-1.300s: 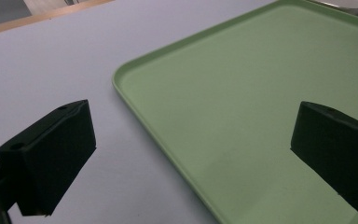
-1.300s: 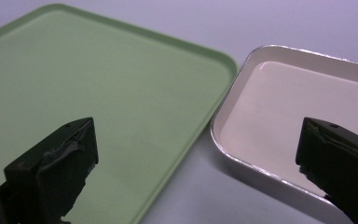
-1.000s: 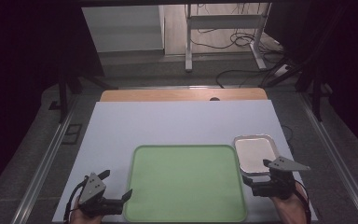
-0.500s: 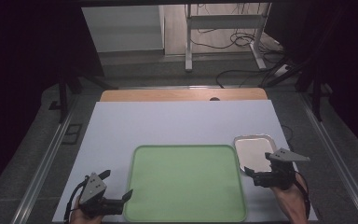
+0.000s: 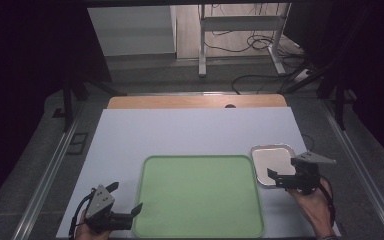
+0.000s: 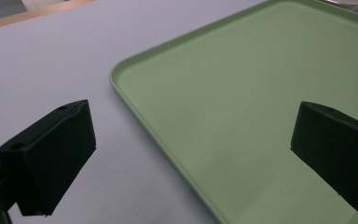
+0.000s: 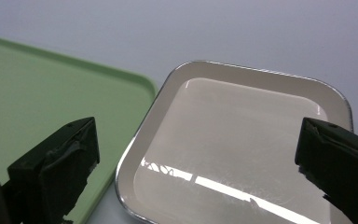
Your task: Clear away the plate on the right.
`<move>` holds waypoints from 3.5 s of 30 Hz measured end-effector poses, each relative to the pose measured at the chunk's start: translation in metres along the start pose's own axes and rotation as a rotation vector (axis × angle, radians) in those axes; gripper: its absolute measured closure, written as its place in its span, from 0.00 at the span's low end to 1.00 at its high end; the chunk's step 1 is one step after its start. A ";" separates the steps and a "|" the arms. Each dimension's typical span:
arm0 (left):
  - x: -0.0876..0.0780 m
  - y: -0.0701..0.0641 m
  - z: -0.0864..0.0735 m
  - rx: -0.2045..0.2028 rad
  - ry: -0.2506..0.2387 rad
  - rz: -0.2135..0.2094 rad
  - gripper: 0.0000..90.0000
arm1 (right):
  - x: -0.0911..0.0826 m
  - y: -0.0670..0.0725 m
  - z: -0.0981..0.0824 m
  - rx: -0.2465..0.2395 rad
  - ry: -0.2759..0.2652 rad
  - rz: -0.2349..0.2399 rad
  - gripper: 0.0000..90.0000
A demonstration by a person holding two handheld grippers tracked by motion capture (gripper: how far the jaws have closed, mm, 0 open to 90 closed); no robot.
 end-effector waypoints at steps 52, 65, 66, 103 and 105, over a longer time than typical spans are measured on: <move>0.000 0.001 0.000 -0.009 -0.002 -0.012 0.00 | 0.026 -0.098 0.001 0.185 0.227 -0.127 0.82; 0.000 0.001 0.000 -0.006 0.002 -0.012 0.00 | 0.032 -0.107 -0.006 0.364 0.280 -0.093 0.98; 0.000 0.001 0.000 -0.006 0.002 -0.012 0.00 | 0.032 -0.107 -0.006 0.364 0.280 -0.093 0.98; 0.000 0.000 0.000 0.002 0.000 -0.012 0.00 | 0.029 -0.058 0.015 0.385 0.186 0.014 0.98; 0.000 0.000 0.000 0.003 0.001 -0.012 0.00 | 0.029 -0.054 0.015 0.382 0.184 0.020 0.98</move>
Point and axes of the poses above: each handheld gripper's, and its own axes: x roughly forward along the jaws, z roughly out of its top, y roughly to its left, the point moved 3 cm from there along x, roughly forward along the jaws, and after that the axes turned 10 degrees about -y, right-handed, at the moved point
